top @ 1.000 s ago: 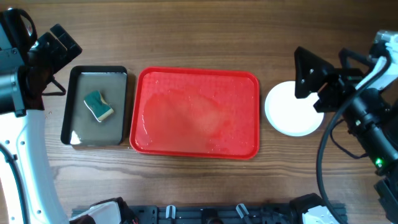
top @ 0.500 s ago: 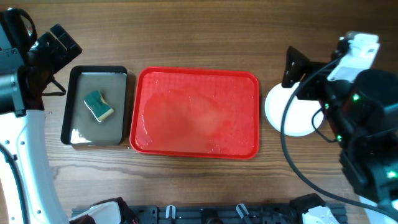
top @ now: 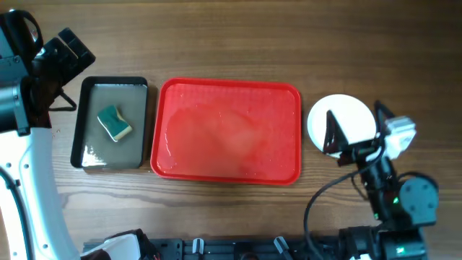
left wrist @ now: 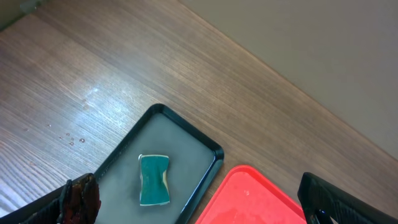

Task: Clean dirty plates on tray and stack at the side

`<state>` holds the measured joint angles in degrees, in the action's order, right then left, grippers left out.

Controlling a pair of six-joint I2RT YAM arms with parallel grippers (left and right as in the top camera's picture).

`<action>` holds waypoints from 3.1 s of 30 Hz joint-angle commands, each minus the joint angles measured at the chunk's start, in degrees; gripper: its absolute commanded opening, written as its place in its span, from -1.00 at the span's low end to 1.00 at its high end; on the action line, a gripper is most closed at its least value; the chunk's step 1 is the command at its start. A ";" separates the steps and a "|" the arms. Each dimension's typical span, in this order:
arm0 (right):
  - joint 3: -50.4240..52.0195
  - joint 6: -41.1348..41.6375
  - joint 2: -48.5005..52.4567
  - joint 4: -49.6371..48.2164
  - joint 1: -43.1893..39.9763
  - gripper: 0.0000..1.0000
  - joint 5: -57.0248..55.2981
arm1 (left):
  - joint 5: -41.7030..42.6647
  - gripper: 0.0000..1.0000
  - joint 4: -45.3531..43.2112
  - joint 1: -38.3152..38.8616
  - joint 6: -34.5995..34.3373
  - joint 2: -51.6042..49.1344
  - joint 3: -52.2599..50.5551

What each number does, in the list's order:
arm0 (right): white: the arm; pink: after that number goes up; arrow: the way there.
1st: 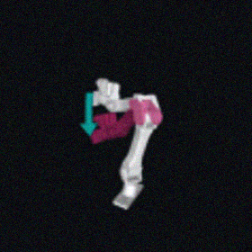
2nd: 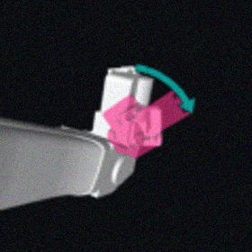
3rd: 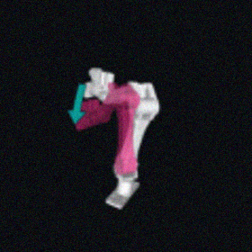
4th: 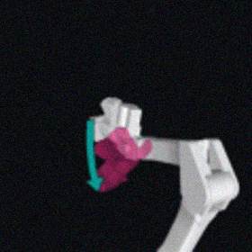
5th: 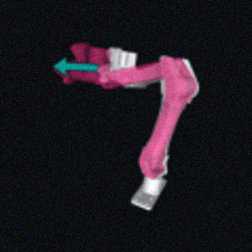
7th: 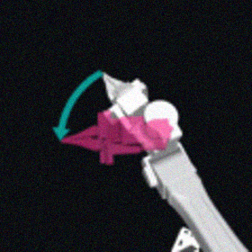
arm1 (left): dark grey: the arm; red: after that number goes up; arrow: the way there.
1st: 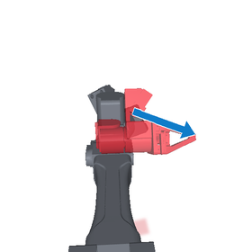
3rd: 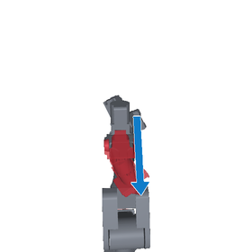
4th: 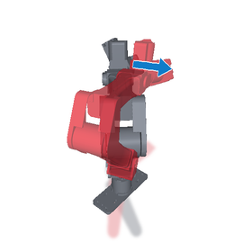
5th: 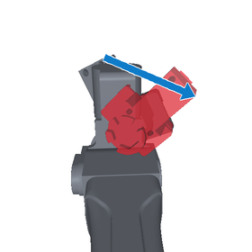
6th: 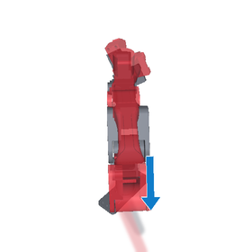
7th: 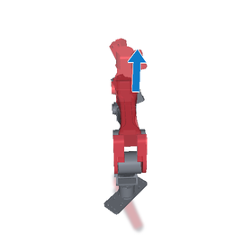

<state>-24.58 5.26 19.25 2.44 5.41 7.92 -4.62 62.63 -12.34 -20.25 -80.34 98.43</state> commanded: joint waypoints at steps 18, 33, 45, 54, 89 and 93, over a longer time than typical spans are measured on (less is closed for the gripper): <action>24.30 2.47 -19.04 -3.21 -0.61 1.00 3.17 | 0.09 1.00 -0.15 0.00 0.31 0.35 0.48; 24.28 2.40 -18.45 -3.23 -0.61 0.99 3.08 | 0.09 1.00 -0.15 0.00 0.31 0.35 0.48; 24.28 2.40 -18.45 -3.26 -0.61 0.99 3.08 | -0.13 1.00 -0.07 0.31 0.52 4.04 -0.13; 24.28 2.40 -18.45 -3.26 -0.61 0.99 3.08 | 5.35 1.00 -26.10 3.45 0.28 26.38 -34.75; 24.28 2.40 -18.45 -3.26 -0.61 1.00 3.08 | 4.00 1.00 -58.36 9.31 0.70 80.17 -98.12; 24.28 2.40 -18.45 -3.26 -0.61 0.99 3.08 | 3.93 1.00 -58.53 9.29 0.50 80.17 -98.12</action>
<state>-0.36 6.83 1.06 -0.49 5.15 10.31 -1.58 4.27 -3.38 -20.25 -0.80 0.69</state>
